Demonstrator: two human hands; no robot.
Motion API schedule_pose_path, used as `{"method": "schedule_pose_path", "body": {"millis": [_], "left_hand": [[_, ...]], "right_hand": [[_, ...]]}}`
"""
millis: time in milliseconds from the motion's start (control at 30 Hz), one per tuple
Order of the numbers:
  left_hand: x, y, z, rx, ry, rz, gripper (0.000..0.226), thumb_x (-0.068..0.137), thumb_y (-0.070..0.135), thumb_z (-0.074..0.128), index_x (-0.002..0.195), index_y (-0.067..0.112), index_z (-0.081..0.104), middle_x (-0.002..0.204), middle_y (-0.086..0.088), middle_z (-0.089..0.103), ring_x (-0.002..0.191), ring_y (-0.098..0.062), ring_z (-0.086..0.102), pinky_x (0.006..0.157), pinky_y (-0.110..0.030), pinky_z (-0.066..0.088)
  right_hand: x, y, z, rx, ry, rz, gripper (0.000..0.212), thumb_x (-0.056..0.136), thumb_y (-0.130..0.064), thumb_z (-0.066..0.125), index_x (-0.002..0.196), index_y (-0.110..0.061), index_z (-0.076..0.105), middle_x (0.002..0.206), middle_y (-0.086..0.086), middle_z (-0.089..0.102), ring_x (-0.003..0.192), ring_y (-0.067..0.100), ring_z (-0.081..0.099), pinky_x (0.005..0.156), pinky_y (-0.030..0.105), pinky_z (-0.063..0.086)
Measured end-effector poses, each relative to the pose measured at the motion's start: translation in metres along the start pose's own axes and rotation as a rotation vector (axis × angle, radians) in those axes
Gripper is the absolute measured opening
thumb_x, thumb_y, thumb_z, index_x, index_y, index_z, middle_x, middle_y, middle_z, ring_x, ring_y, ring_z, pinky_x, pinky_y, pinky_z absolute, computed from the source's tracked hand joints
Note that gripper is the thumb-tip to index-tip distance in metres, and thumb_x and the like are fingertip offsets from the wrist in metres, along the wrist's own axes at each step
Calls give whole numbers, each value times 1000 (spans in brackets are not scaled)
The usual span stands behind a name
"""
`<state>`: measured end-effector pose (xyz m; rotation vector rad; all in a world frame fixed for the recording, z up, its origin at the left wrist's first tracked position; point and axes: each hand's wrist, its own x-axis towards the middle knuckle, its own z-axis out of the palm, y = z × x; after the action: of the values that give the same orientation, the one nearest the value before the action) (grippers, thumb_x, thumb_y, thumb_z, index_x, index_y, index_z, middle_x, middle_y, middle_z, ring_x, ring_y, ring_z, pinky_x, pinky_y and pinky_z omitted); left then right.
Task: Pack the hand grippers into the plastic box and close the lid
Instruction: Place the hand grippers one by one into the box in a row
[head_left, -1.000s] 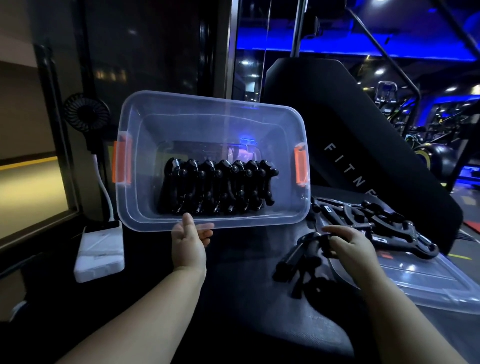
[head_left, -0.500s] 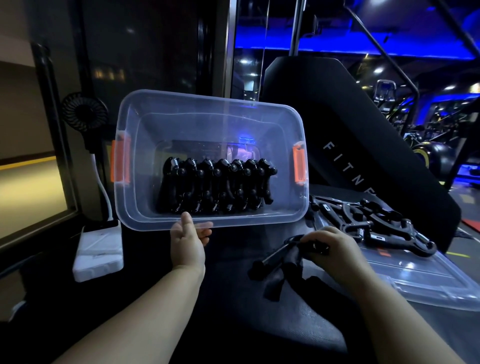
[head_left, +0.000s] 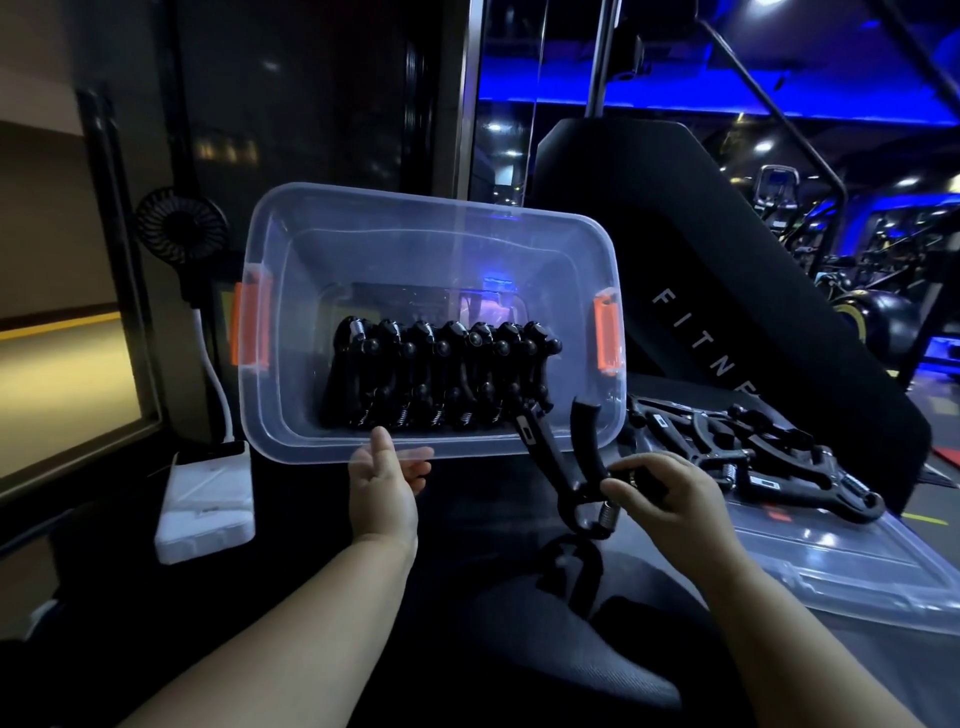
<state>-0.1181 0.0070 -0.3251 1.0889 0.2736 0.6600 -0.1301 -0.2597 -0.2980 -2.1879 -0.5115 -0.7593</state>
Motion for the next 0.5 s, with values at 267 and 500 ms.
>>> {"method": "schedule_pose_path", "body": {"millis": [267,500], "left_hand": [[-2,2,1,-13,-3,2,26,98,45,34,91,22,46,63,5,71,65,-11,60,63,-26,44],[-4,4,0,-3,-7,2,26,98,45,34,91,23,46,63,8,71,64,-9,60,63,-25,45]], "right_hand": [[-1,2,4,-101,1,-41,23,71,-33,80,69,-26,58,63,-15,56,71,3,53,58,9,37],[3,-5,2,-128,-3,-57,29,68,-20,84,71,-20,55,72,-9,61,65,3,55,57,10,38]]}}
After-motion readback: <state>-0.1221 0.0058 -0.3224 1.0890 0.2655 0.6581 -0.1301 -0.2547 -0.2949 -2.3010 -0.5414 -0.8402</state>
